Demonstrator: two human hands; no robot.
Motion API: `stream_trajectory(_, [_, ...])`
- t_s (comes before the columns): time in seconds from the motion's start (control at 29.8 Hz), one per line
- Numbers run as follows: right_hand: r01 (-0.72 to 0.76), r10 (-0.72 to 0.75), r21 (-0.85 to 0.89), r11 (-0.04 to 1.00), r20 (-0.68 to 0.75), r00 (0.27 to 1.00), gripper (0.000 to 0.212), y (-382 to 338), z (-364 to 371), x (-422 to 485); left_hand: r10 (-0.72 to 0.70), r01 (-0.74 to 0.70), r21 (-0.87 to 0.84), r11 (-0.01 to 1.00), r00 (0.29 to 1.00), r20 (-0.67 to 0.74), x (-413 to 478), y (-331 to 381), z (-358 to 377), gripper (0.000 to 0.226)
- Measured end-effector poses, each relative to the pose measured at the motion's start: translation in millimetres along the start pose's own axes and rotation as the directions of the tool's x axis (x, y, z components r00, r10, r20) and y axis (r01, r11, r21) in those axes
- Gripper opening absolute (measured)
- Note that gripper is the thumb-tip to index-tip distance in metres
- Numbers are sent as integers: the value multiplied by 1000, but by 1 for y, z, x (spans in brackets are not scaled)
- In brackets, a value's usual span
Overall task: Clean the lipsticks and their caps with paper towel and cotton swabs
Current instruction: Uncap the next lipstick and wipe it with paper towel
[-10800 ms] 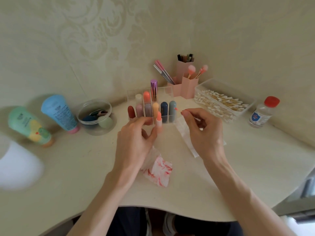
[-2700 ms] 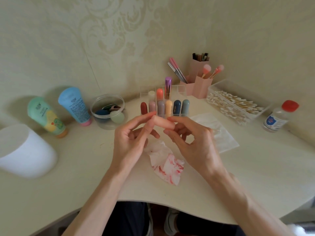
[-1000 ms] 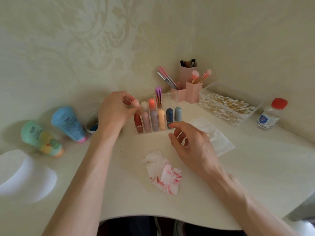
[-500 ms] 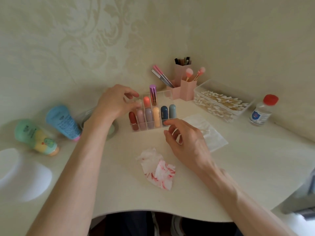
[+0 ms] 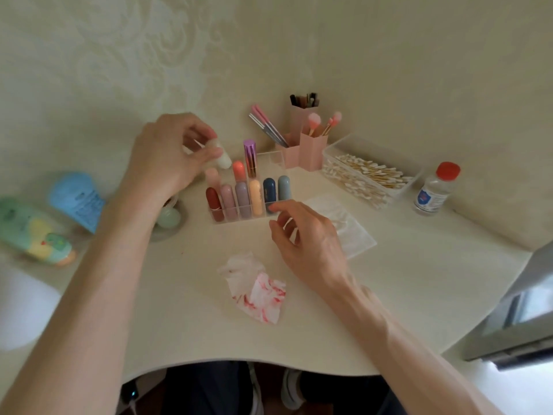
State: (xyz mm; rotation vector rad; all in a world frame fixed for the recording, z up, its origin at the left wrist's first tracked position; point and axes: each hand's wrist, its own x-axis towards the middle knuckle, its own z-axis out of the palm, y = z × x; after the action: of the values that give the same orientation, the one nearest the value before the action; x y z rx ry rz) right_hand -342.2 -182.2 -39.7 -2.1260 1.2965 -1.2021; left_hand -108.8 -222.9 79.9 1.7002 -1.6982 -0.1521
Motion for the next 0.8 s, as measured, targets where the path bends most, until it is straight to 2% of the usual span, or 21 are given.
stream_trajectory(0.07, [15, -14, 33, 999, -18, 1000, 25, -2, 0, 0, 6, -8, -137, 991, 1000, -12, -22, 10, -9, 15])
stream_trajectory(0.17, [28, -27, 126, 992, -6, 1000, 37, -9, 2, -1, 30, -1, -351, 936, 997, 77, -61, 17, 0, 21])
stream_trajectory(0.23, [2, -7, 186, 983, 25, 1000, 45, -13, 2, -1, 31, 19, -419, 908, 993, 112, -80, 15, 13, 25])
stream_trajectory(0.34, [7, -15, 174, 985, 45, 999, 35, -12, 1, -3, -5, 63, -462, 885, 992, 126, -99, 9, 30, 20])
stream_trajectory(0.4, [4, -11, 154, 988, 44, 999, 27, -10, 1, -3, -13, 56, -472, 880, 996, 93, -105, 6, 36, 21])
stream_trajectory(0.5, [-34, 28, 104, 994, 60, 998, 25, -6, 0, -2, -76, 39, -522, 852, 996, -49, -106, -4, 30, 15])
stream_trajectory(0.57, [-51, 46, 98, 994, 52, 998, 25, -5, 0, -2, -96, 48, -454, 890, 992, -85, -107, -16, 24, 14])
stream_trajectory(0.67, [-47, 43, 98, 994, 39, 998, 25, -7, -1, -2, -78, 81, -170, 982, 997, 23, -114, -33, 27, 19])
stream_trajectory(0.74, [-47, 43, 101, 994, 41, 998, 25, -9, 0, -2, -78, 80, -21, 997, 995, 69, -120, -41, 34, 23])
stream_trajectory(0.8, [-37, 33, 86, 996, 44, 998, 26, -8, 1, -2, -82, 79, 38, 996, 994, 73, -125, -45, 38, 24])
